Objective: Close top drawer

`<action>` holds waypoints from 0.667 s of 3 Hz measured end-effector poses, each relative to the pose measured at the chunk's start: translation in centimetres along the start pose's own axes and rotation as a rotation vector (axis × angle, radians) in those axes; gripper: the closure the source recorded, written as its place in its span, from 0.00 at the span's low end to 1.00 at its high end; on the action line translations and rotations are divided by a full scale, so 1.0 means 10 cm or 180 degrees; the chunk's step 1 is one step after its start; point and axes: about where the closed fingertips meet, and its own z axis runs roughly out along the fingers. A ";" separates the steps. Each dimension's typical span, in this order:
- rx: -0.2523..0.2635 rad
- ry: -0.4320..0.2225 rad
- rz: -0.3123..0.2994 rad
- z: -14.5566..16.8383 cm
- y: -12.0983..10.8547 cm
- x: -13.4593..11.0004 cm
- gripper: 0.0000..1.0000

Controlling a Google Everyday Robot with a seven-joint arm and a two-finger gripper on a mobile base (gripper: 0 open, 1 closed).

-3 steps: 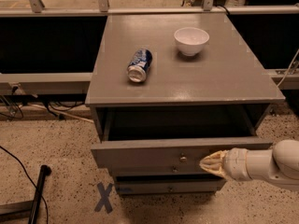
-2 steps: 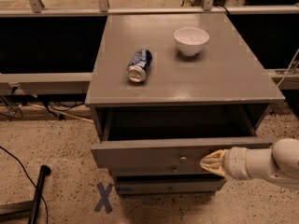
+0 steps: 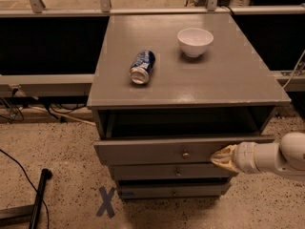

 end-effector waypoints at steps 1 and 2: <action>0.0048 0.0042 -0.0023 0.00 -0.22 0.11 1.00; 0.0086 0.0055 -0.0079 0.00 -0.39 0.15 1.00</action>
Offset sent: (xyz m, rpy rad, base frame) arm 0.0516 -0.0367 0.0066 -0.0434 -0.0564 -0.0118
